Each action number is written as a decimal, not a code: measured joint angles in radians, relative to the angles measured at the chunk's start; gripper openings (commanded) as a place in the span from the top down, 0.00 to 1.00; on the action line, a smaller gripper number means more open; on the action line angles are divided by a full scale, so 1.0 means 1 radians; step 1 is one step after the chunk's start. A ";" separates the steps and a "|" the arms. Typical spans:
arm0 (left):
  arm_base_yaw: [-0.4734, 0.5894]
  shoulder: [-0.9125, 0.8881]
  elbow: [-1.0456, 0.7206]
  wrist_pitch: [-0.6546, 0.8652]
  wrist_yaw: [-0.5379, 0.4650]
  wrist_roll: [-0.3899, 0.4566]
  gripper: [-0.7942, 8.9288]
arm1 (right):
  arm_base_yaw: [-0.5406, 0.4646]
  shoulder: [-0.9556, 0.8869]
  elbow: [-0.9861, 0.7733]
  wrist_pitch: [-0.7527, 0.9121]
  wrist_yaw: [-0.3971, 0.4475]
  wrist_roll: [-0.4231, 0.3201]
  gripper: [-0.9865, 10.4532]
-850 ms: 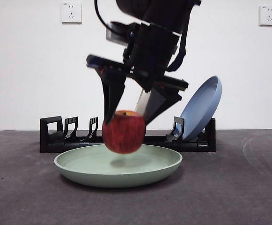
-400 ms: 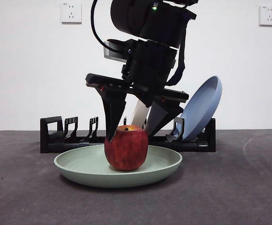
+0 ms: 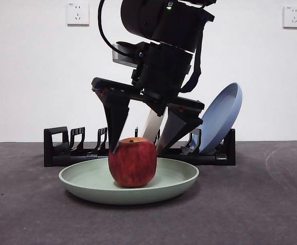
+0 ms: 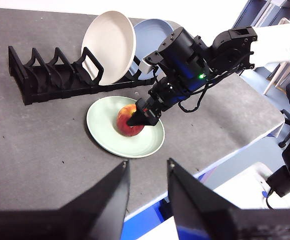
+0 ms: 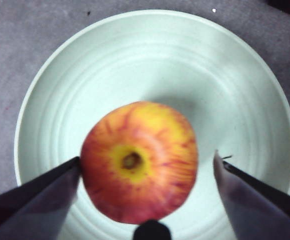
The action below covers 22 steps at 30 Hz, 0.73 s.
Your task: Take the green plate from the plate rack,put the plate on the table,take the apple from the table,put the apple in the plate
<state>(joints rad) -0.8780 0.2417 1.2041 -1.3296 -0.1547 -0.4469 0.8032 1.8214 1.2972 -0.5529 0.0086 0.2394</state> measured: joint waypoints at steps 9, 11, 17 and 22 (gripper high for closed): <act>0.000 0.000 0.000 0.000 0.000 0.000 0.79 | 0.000 0.000 0.125 -0.122 -0.001 -0.001 0.50; 0.000 0.000 0.000 0.000 0.000 0.000 0.79 | 0.000 0.000 0.187 -0.183 -0.001 -0.010 0.50; 0.000 0.003 0.000 0.010 -0.039 0.000 0.79 | 0.000 -0.003 0.392 -0.415 0.000 -0.082 0.50; 0.000 0.078 0.001 0.014 -0.079 0.001 0.79 | 0.000 -0.083 0.457 -0.540 0.000 -0.157 0.50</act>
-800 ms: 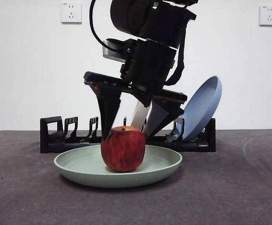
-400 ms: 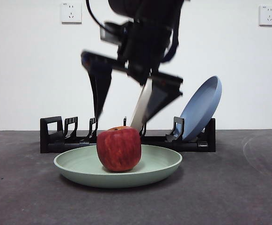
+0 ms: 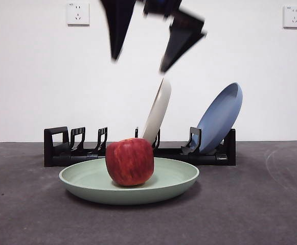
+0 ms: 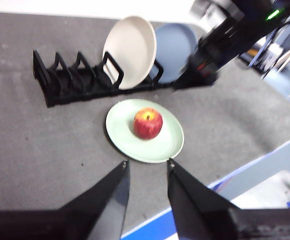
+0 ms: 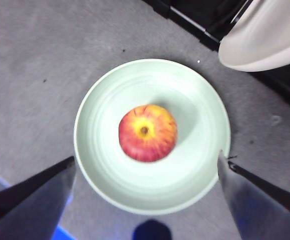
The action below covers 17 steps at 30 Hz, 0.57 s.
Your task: Take the green plate from the plate rack,put the plate on the table,take the apple from the table,put the apple in the plate
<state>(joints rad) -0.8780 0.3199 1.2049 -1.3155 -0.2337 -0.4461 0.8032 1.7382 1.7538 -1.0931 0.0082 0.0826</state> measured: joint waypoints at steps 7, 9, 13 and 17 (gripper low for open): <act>0.000 0.175 0.000 0.037 -0.002 0.073 0.79 | -0.006 -0.194 0.001 -0.187 0.002 -0.053 0.50; 0.000 0.230 0.000 0.087 -0.002 0.105 0.79 | -0.007 -0.251 -0.003 -0.224 -0.001 -0.063 0.50; 0.000 0.314 0.000 0.191 0.013 0.163 0.79 | -0.009 -0.359 -0.010 -0.261 -0.027 -0.073 0.50; 0.000 0.379 0.000 0.246 0.047 0.204 0.79 | -0.008 -0.470 -0.032 -0.261 -0.034 -0.076 0.50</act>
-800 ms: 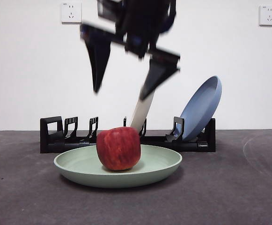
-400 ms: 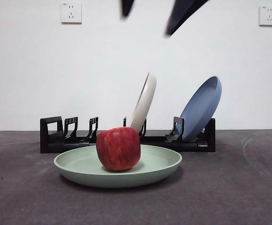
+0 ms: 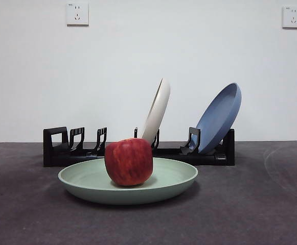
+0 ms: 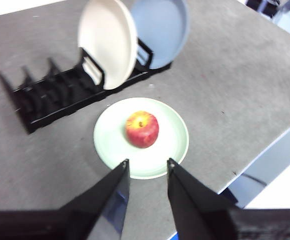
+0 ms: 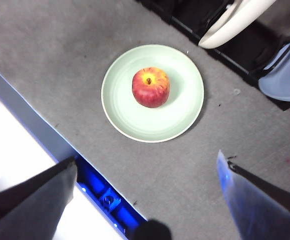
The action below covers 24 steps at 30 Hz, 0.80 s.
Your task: Take the green plate from the plate rack,put the plate on the table,take the apple from the table,put the apple in the plate
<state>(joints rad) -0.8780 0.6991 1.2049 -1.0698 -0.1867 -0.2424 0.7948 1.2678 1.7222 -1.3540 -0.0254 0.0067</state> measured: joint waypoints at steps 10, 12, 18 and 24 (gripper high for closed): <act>0.000 0.112 0.000 0.073 0.093 0.049 0.79 | 0.000 -0.253 -0.189 0.000 -0.005 0.051 0.50; 0.000 0.122 0.000 0.091 0.122 0.050 0.79 | 0.000 -0.273 -0.224 0.000 -0.005 0.064 0.52; 0.000 0.138 0.000 0.114 0.181 0.066 0.93 | 0.000 -0.275 -0.287 0.000 -0.005 0.080 0.91; 0.000 0.141 0.000 0.114 0.191 0.076 0.93 | 0.000 -0.276 -0.290 0.000 -0.005 0.079 0.92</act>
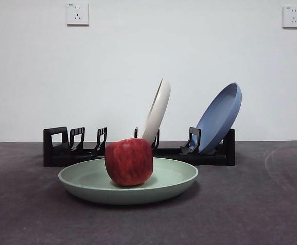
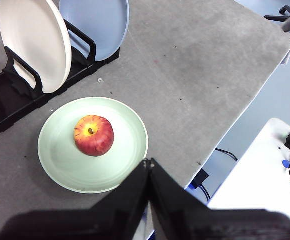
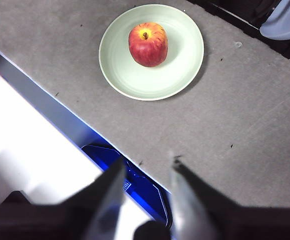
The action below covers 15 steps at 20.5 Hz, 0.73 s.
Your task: Take the green plate from the plate rack,put the plate on the table,take the apple from the table,put the apple in the plate
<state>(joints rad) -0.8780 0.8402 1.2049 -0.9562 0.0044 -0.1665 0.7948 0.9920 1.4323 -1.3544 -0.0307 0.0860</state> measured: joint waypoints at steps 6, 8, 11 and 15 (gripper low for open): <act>0.000 0.002 0.000 0.000 0.000 0.002 0.93 | 0.000 -0.001 0.000 0.000 0.047 0.006 0.92; 0.000 0.008 0.000 -0.005 0.000 0.001 0.92 | 0.000 -0.001 0.000 0.000 0.077 0.035 0.92; 0.000 0.025 0.000 -0.023 0.000 -0.003 0.92 | 0.000 0.002 0.000 0.000 0.087 0.090 0.91; 0.000 0.049 0.000 -0.021 0.000 -0.003 0.92 | 0.000 0.011 0.000 0.000 0.106 0.117 0.91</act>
<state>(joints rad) -0.8780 0.8894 1.2049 -0.9768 0.0040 -0.1692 0.7948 1.0027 1.4323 -1.3544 0.0757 0.2035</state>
